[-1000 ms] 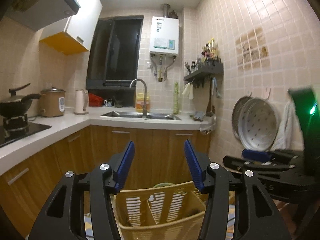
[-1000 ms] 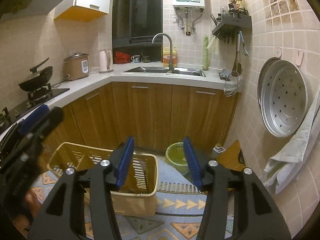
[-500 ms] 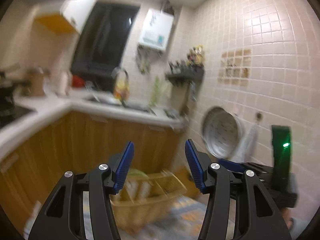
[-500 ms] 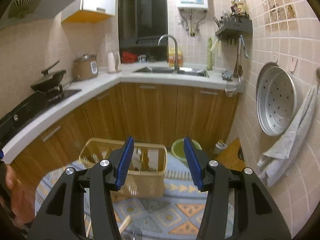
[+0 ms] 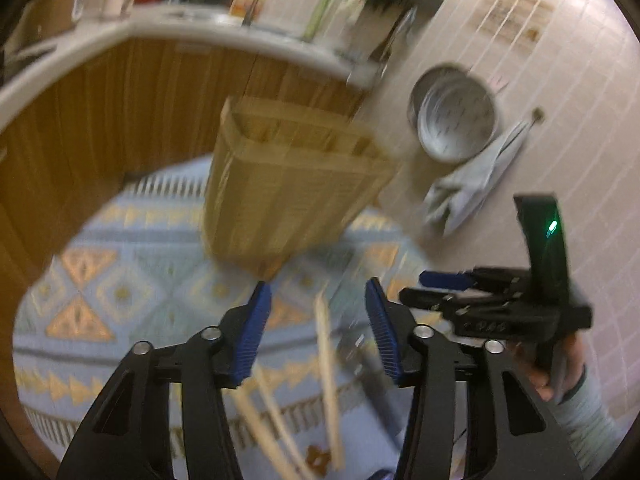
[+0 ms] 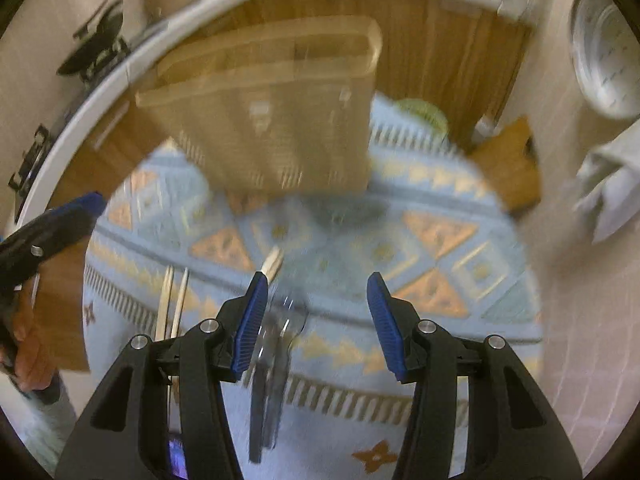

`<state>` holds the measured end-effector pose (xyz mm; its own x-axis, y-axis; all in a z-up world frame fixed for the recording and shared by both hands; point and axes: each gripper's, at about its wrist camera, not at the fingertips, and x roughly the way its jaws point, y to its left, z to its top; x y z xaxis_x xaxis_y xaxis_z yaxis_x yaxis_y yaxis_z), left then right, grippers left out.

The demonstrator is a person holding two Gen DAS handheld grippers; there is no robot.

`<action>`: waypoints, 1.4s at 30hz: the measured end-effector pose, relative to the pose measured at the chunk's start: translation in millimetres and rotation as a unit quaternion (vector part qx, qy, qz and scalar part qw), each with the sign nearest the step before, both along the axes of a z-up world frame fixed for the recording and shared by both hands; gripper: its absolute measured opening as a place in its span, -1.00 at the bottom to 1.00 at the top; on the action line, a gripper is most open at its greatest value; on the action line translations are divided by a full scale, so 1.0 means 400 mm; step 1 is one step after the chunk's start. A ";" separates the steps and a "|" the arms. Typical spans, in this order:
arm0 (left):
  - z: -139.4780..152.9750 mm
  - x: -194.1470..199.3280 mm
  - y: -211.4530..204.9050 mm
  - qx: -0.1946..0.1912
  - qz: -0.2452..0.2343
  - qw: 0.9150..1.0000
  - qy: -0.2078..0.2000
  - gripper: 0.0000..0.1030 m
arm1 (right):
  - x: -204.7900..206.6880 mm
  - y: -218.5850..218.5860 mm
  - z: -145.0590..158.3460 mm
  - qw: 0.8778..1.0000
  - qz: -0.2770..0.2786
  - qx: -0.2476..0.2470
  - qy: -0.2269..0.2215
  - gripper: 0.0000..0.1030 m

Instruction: Organize utensils

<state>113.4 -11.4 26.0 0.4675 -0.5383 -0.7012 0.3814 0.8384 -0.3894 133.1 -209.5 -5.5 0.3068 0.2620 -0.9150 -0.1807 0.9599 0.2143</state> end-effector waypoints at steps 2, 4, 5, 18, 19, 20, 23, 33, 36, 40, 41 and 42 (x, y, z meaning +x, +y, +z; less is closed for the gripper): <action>-0.049 -0.006 0.015 0.021 0.000 0.999 0.026 -0.17 | -0.011 0.020 -0.037 0.999 0.016 0.016 0.030 -0.06; -0.089 -0.015 0.029 0.036 -0.003 0.998 0.049 -0.24 | -0.025 0.046 -0.070 0.998 0.035 0.031 0.053 -0.07; -0.110 -0.021 0.037 0.049 0.000 0.997 0.055 -0.27 | -0.031 0.059 -0.080 0.997 0.041 0.033 0.060 -0.09; -0.223 -0.028 0.003 0.154 0.003 0.985 0.075 -0.47 | -0.036 0.095 -0.112 0.994 0.042 0.039 0.089 -0.21; -0.226 -0.030 -0.007 0.164 0.001 0.984 0.069 -0.42 | -0.036 0.091 -0.114 0.994 0.041 0.043 0.092 -0.21; -0.228 -0.032 -0.017 0.173 -0.004 0.983 0.065 -0.41 | -0.036 0.091 -0.117 0.994 0.041 0.046 0.094 -0.21; -0.225 -0.036 -0.023 0.180 0.001 0.982 0.055 -0.42 | -0.038 0.086 -0.116 0.994 0.043 0.045 0.094 -0.21; -0.222 -0.020 0.020 0.173 0.006 0.983 0.064 -0.88 | -0.043 0.130 -0.128 0.994 0.058 0.011 0.087 -0.21; -0.222 -0.021 0.037 0.176 0.009 0.982 0.068 -0.94 | -0.045 0.128 -0.128 0.994 0.060 0.007 0.086 -0.21; -0.223 -0.009 0.052 0.129 0.000 0.987 0.093 -0.93 | -0.044 0.141 -0.131 0.994 0.066 0.015 0.089 -0.21; -0.221 -0.008 0.055 0.111 -0.005 0.989 0.099 -0.93 | -0.045 0.144 -0.131 0.994 0.068 0.015 0.089 -0.21; -0.222 -0.010 0.057 0.107 -0.006 0.989 0.101 -0.92 | -0.046 0.150 -0.133 0.993 0.070 0.013 0.090 -0.21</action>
<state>109.5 11.2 -62.8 0.3016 -0.3724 -0.8777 0.3237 0.9059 -0.2732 114.9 -149.7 -58.7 0.0987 0.3143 -0.9442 -0.2684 0.9221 0.2789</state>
